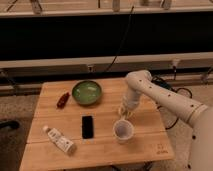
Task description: Wipe the white sponge on the table
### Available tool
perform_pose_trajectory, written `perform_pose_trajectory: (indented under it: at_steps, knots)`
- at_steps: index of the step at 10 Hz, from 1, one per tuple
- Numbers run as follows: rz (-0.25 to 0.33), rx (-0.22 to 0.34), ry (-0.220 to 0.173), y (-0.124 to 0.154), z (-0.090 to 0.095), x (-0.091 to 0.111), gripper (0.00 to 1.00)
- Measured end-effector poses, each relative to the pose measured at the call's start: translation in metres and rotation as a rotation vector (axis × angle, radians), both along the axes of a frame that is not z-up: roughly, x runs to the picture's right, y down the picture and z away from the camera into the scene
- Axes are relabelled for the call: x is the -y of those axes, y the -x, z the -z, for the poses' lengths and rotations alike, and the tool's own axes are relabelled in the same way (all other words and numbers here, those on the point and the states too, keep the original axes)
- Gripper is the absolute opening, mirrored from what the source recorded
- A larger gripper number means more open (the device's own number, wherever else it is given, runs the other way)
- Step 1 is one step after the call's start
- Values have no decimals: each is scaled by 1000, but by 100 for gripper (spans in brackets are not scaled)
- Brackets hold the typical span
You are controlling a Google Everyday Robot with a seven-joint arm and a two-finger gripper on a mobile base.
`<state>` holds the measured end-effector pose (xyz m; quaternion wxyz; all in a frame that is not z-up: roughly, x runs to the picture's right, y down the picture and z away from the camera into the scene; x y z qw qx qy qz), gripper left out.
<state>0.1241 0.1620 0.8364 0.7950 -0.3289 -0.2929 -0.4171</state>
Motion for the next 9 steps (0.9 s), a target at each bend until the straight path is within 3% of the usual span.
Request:
perform_pose_trajectory:
  at_steps: [2,5,9]
  knots:
    - [6,30,-10,16,-9,9,0]
    - [18,81,-46,58,-33,41,0]
    - [21,81,-86,63,-51,69,0]
